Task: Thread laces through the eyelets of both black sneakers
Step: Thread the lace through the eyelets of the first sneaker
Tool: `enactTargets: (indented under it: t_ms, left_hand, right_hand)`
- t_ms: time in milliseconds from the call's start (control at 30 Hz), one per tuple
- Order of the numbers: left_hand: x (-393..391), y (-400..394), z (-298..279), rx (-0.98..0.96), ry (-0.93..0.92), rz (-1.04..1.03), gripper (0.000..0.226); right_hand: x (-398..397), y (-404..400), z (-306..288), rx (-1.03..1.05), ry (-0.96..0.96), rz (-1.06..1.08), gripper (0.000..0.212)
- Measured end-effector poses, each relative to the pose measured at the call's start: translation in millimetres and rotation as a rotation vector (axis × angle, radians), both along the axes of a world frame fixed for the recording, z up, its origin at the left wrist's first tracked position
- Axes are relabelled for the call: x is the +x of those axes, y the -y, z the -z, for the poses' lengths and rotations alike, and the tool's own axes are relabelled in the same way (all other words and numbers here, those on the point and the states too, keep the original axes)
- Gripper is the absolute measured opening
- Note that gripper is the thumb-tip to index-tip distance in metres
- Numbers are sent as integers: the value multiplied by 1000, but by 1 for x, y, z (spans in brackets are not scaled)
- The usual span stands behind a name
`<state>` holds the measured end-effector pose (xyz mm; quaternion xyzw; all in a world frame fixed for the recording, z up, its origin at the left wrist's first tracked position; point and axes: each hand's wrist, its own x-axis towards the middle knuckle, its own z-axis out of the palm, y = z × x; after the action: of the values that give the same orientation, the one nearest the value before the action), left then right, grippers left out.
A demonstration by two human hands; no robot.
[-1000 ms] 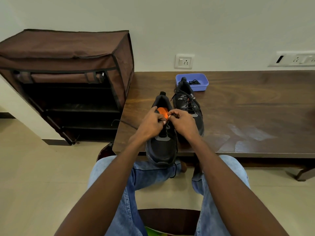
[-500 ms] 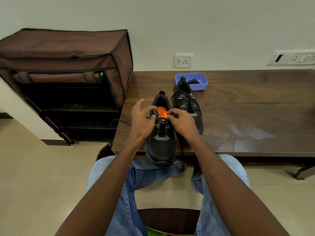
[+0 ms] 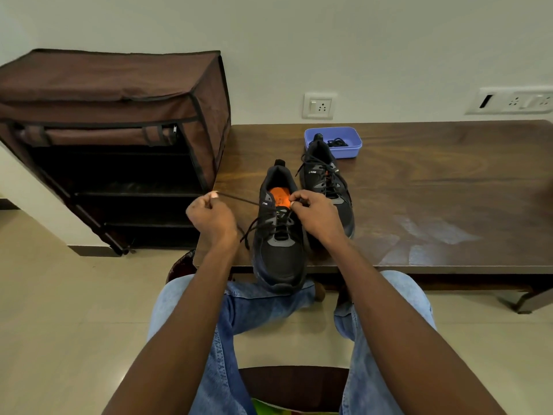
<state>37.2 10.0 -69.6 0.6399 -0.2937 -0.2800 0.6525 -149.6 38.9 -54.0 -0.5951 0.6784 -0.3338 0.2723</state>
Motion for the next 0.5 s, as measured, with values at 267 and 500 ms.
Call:
enactTargets:
  t_ms: [267, 500]
  left_hand:
    - [-22, -12, -10, -21, 767, 635, 28]
    - [-33, -12, -7, -9, 913, 886, 13]
  right_hand:
    - [-1, -1, -1, -6, -17, -19, 19]
    - [-1, 0, 2, -21, -36, -27, 17]
